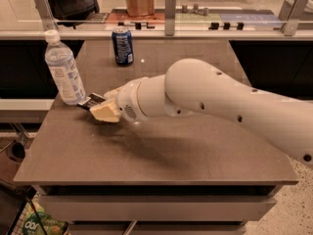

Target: Move rxbar chocolate near blue plastic bottle

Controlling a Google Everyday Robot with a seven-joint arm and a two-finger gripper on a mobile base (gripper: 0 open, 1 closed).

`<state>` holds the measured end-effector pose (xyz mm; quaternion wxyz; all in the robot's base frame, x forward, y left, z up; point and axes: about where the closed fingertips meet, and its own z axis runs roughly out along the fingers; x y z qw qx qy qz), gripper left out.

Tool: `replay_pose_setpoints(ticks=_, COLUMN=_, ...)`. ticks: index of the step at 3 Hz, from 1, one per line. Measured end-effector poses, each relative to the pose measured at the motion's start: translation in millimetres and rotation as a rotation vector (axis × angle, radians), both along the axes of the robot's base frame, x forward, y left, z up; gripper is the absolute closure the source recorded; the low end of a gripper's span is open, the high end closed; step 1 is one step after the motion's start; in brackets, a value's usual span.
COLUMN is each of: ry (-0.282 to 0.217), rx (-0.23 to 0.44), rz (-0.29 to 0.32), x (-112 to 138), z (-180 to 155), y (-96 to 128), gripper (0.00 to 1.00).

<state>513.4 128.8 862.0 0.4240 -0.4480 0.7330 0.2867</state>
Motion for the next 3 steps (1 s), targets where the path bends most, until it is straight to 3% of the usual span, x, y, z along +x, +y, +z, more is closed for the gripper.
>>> replay_pose_setpoints(ticks=1, ry=-0.004, rx=-0.002, rz=0.000, x=-0.7, z=2.4, y=-0.2, gripper=0.82)
replay_pose_setpoints(ticks=3, ry=-0.011, rx=-0.005, rz=0.006, x=-3.4, z=5.2, y=3.2, gripper=0.35)
